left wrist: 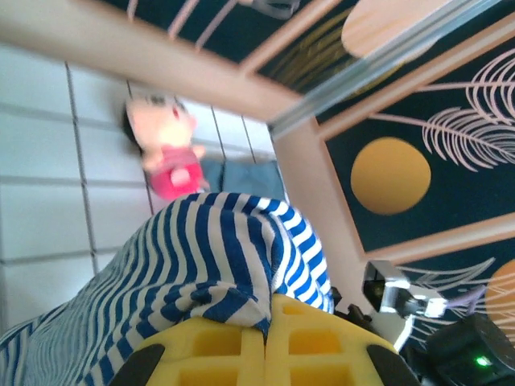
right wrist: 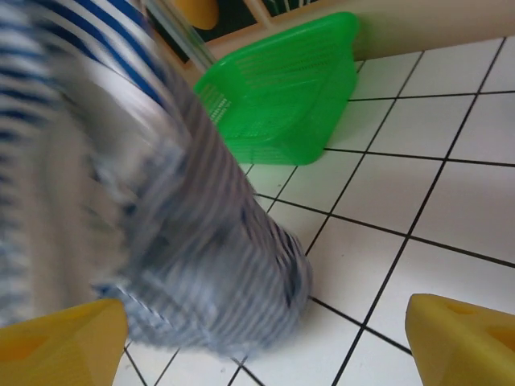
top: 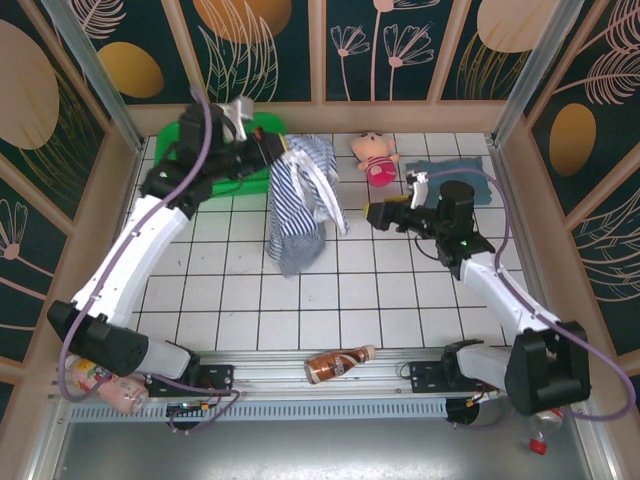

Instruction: Fold and stack the tank tops

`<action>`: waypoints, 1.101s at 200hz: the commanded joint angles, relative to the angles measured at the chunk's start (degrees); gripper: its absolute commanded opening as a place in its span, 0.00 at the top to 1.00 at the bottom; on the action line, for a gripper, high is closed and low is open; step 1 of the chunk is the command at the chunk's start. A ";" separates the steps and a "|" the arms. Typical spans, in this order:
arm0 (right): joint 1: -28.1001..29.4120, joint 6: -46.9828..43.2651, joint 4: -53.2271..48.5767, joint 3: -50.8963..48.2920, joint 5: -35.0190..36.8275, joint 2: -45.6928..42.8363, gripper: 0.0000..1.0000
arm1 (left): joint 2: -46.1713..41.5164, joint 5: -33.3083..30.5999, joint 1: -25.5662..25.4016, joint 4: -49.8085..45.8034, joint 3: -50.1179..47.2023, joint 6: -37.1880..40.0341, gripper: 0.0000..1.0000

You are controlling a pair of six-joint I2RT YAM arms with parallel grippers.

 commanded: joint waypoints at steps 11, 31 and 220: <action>1.77 -3.97 -6.18 -6.38 1.37 -6.37 0.13 | 11.67 6.93 -3.36 15.90 -12.51 -6.33 1.00; 3.25 -2.40 -6.64 -10.70 4.62 -8.20 0.16 | 21.40 1.44 -3.86 12.55 -10.87 -0.16 0.79; 16.76 -3.63 0.81 -9.96 26.63 19.80 0.63 | 18.66 -22.97 -16.59 -10.98 -13.46 6.60 0.39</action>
